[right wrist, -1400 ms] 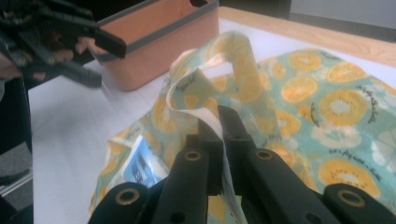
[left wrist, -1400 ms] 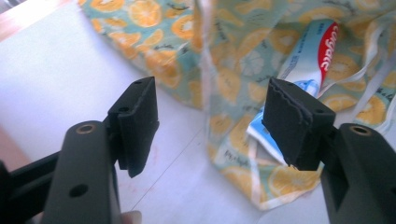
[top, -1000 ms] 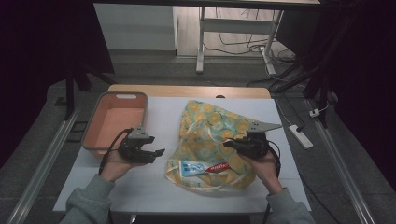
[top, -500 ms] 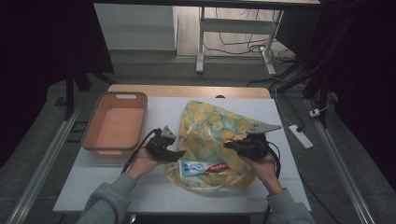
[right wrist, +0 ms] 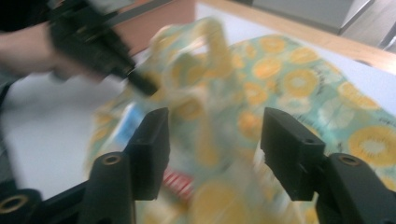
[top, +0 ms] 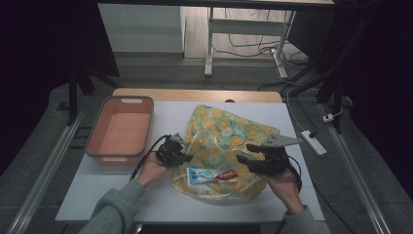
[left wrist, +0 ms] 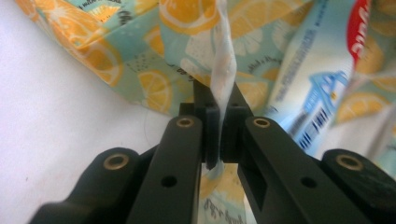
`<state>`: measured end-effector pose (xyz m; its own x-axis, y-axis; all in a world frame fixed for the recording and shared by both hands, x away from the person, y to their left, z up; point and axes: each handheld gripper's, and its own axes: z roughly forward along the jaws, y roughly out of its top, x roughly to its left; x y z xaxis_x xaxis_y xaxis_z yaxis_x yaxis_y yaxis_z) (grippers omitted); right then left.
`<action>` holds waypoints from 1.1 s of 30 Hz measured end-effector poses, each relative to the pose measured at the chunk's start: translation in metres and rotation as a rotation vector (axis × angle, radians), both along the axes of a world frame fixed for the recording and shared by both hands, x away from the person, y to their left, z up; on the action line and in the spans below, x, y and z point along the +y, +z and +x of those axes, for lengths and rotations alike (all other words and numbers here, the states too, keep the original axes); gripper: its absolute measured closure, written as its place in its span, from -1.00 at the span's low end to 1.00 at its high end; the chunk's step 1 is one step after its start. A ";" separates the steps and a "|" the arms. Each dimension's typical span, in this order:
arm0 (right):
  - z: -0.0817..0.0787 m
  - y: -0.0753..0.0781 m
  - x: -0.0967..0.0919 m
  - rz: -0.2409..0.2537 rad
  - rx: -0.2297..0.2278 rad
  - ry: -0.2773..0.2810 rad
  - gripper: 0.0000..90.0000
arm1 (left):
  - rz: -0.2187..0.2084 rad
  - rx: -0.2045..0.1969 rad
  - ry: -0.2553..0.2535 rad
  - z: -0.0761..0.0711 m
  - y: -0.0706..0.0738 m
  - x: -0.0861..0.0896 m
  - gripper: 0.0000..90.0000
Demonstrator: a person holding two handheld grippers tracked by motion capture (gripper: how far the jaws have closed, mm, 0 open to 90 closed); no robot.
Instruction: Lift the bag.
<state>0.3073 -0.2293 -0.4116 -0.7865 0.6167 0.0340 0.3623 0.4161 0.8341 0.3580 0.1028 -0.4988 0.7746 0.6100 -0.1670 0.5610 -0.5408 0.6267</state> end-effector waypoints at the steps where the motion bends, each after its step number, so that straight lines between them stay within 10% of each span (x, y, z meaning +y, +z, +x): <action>1: -0.010 0.002 0.000 -0.011 0.011 0.025 -0.08 | -0.002 0.003 -0.005 -0.001 0.001 0.001 0.95; 5: -0.038 -0.019 0.005 -0.091 0.084 0.089 -0.15 | 0.000 0.014 -0.014 -0.003 0.002 0.004 0.96; 12: -0.028 -0.067 0.015 -0.269 0.167 0.050 -0.22 | -0.001 0.020 -0.016 -0.006 0.003 0.008 0.95; 17: -0.023 -0.089 0.011 -0.384 0.178 -0.003 0.33 | 0.000 0.033 -0.018 -0.004 0.001 0.010 0.95; 21: -0.022 -0.086 0.008 -0.380 0.192 0.022 0.91 | -0.012 0.046 -0.028 -0.007 0.004 0.013 0.96; 33: -0.036 -0.018 0.001 -0.192 -0.025 0.083 0.99 | -0.201 0.024 -0.069 -0.035 0.045 0.048 0.96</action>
